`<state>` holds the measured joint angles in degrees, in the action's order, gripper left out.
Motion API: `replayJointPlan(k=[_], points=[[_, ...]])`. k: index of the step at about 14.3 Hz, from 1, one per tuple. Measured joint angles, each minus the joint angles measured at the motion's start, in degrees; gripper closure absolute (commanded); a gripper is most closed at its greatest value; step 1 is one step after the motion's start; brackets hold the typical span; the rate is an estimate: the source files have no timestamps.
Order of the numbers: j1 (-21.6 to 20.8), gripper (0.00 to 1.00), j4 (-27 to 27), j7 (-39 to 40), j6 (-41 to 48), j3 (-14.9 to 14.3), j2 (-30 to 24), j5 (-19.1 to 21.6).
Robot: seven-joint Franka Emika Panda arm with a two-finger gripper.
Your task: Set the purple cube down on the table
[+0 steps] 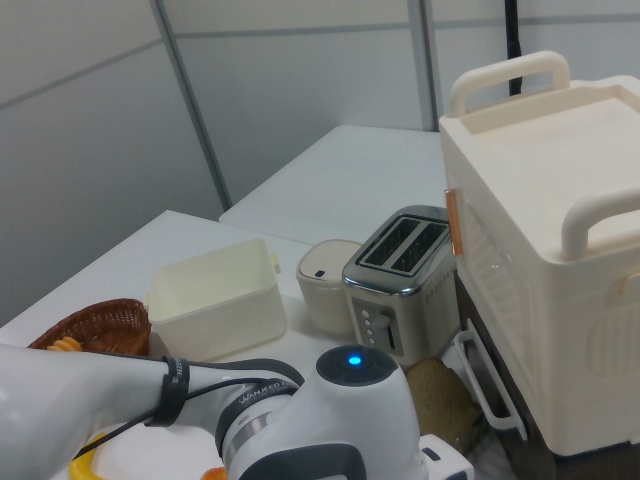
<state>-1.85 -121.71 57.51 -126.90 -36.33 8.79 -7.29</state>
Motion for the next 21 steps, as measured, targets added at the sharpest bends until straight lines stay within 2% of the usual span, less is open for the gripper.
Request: replayJointPlan(k=[3, 5, 7, 9, 11, 14, 15, 17, 21], points=[[0.0, 0.54, 0.46, 0.03, 0.01, -0.2, -0.84, 0.0], [-0.54, 0.53, 2.94, -0.02, 5.45, -0.2, -2.58, 0.6], [-3.48, 0.53, 8.0, -2.94, 14.15, -0.07, -4.72, 4.33], [-6.93, 0.53, 11.0, -9.81, 17.64, 0.94, -5.84, 6.35], [-9.65, 0.53, 11.69, -18.12, 18.2, 4.47, -5.9, 6.65], [-11.31, 0.53, 11.59, -30.43, 18.01, 12.67, -3.35, 6.65], [-11.85, 0.42, 11.56, -33.55, 17.23, 14.56, -1.76, 6.65], [-13.21, 0.0, 11.49, -38.05, 13.76, 15.84, 1.65, 6.62], [-15.98, 0.0, 11.74, -45.3, 9.31, 16.06, 6.74, 6.5]])
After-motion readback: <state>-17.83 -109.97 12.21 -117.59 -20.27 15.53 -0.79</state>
